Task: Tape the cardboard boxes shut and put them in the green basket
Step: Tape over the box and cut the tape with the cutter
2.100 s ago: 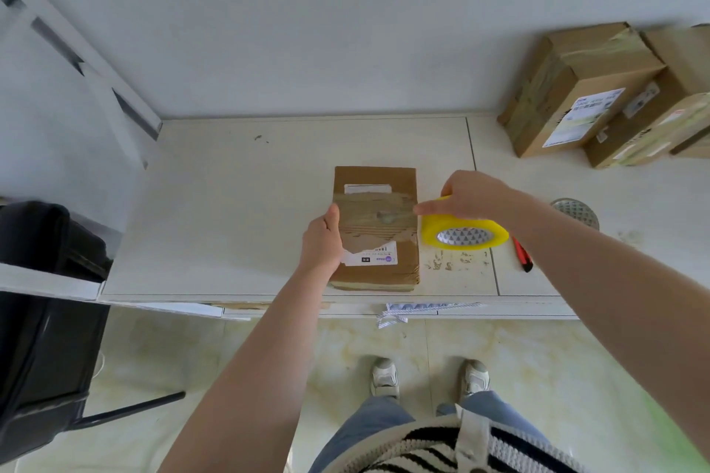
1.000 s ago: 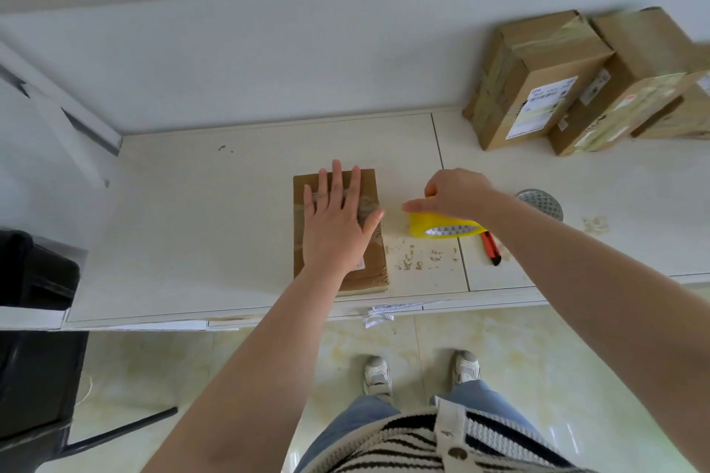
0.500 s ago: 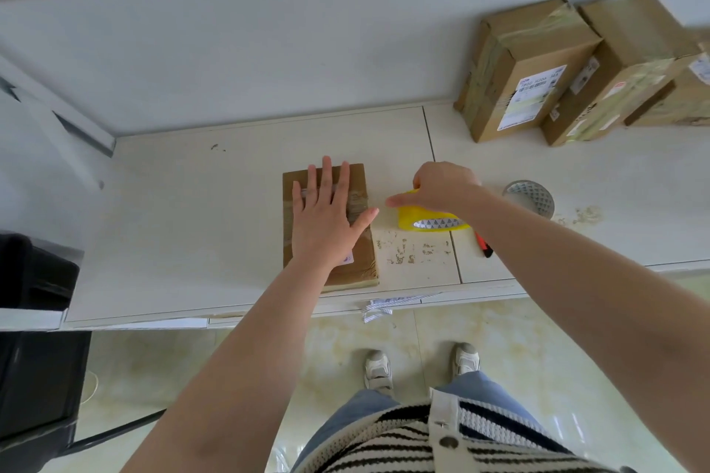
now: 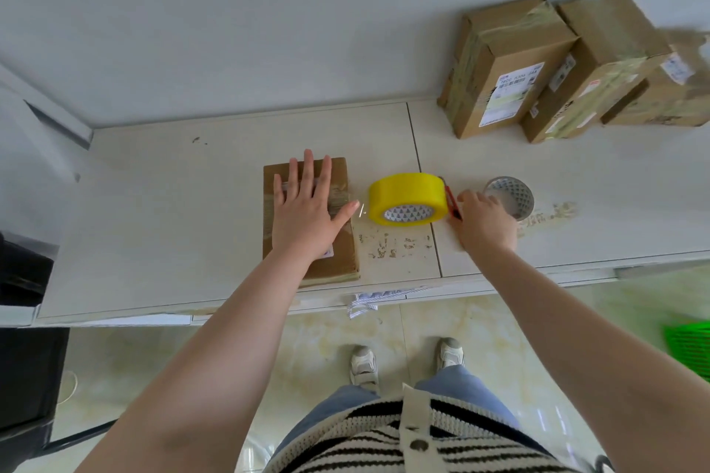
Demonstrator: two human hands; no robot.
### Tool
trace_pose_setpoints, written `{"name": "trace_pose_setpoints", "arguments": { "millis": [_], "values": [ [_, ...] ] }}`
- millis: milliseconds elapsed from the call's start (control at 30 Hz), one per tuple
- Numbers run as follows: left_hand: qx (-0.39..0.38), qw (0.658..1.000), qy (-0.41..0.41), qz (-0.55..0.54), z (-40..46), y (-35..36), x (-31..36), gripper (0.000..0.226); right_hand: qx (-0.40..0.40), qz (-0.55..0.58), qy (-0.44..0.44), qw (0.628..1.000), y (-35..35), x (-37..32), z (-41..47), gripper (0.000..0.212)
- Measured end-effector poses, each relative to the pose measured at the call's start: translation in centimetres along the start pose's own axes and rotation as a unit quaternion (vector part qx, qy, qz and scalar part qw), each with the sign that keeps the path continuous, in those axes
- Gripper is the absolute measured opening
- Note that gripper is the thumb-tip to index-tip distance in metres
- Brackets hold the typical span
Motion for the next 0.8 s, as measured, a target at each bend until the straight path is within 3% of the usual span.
{"name": "trace_pose_setpoints", "arguments": {
  "millis": [300, 467, 600, 733, 800],
  "values": [
    [-0.004, 1.000, -0.003, 0.002, 0.0, -0.1, 0.0, 0.089, -0.014, -0.117, 0.001, 0.993, 0.5, 0.5, 0.5, 0.033],
    [-0.008, 1.000, -0.004, 0.002, 0.0, -0.2, 0.0, 0.087, -0.032, -0.041, 0.034, 0.998, 0.4, 0.6, 0.9, 0.020],
    [-0.003, 1.000, -0.004, -0.002, -0.2, -0.2, 0.0, 0.086, 0.018, 0.130, 0.059, 0.990, -5.0, -0.9, 1.2, 0.019],
    [0.006, 1.000, -0.005, -0.001, -0.2, -0.3, 0.1, 0.088, 0.000, 0.455, -0.002, 0.890, -9.4, -7.9, 0.8, 0.007],
    [0.009, 1.000, -0.006, -0.001, -0.3, -0.5, 0.2, 0.090, -0.079, 0.493, -0.034, 0.866, -8.8, -12.3, -0.2, 0.015]
  ]
}}
Point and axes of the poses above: each hand's wrist, its own z-axis towards the middle knuckle, its own y-axis out of the palm, x = y × z, the point moved 7 cm from there along z, towards the middle knuckle, and after that the axes turned 6 degrees about -x, right-handed, at the moved point
